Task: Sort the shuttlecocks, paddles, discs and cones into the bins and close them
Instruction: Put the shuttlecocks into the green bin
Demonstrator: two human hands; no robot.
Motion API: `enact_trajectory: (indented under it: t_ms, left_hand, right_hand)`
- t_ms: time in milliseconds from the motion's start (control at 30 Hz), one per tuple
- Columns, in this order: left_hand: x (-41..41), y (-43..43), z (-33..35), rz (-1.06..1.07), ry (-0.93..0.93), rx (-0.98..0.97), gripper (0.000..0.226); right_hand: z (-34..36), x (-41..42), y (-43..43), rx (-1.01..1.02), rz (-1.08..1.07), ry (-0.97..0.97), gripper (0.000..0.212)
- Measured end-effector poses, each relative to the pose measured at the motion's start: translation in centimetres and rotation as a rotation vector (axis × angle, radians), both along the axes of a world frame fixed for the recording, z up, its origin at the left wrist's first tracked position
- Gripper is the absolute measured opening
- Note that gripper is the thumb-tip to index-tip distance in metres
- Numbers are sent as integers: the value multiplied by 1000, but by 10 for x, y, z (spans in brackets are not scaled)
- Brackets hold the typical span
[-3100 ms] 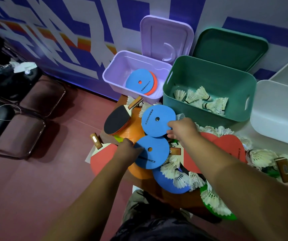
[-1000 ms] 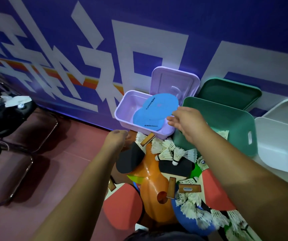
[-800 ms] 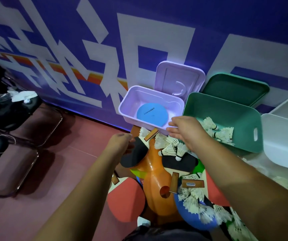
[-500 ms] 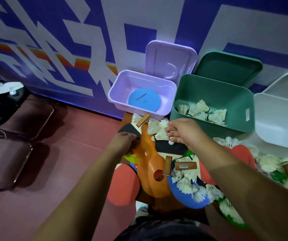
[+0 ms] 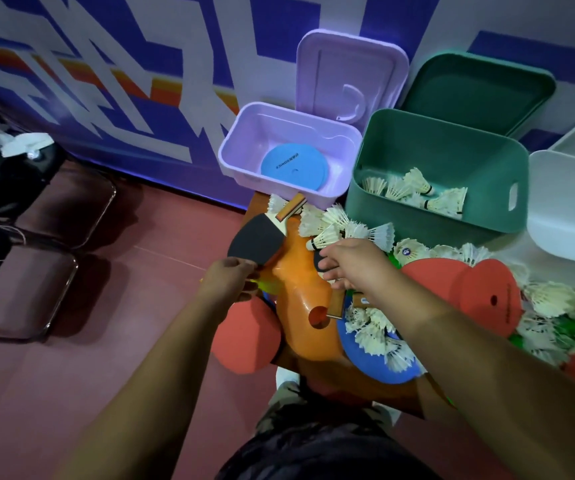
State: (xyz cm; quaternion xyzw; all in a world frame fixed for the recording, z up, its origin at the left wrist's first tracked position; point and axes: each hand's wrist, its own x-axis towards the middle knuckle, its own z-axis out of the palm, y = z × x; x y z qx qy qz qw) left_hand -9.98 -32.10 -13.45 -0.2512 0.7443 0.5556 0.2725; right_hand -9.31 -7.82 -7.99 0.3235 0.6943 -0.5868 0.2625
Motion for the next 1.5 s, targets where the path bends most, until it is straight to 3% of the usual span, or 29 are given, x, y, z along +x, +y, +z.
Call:
enact_trajectory:
  t_ms: [200,400,500,567,667,767,900,1000,1167,1267,1400,1500]
  left_hand:
    - [21,-34,-9,222,13,-52,11]
    - [44,-53,-14,270,-27,-133,13]
    - [57,-61,-17,234,-49,-186,22]
    - [63,-62,-16,170,-80,-293,16]
    - [69,-63,-19,26,-233,-433,18]
    - [76,-59,-26,-58,-330,-394,26]
    - [84,-55,-35,-35,-256,-374,18]
    - [88,-61,-42,41,-286,-325,32]
    - [90,-68,-42,92,-313,-266,30]
    - [87,-70,-41,143,-279,-159,30]
    - [79,-69,-27,151,-204,-16,17]
    - [65,-69,-9,122,-160,-13,22]
  right_hand:
    - [-13,4,-23,3,78,22,14]
    - [-15,2,-48,-15,157,23,11]
    - [-18,2,-59,-8,190,27,12]
    - [-19,0,-64,-4,186,33,12]
    - [-23,-7,-66,21,156,41,9]
    - [-30,-17,-66,95,185,65,7]
    - [-42,-29,-70,122,171,47,25]
    - [-47,-33,-80,89,119,5,36]
    - [-52,-40,-96,69,63,-51,47]
    - [-56,-45,-102,117,35,-29,44]
    - [-59,-53,-106,169,8,-6,23]
    - [-55,-59,-105,157,-25,-20,18]
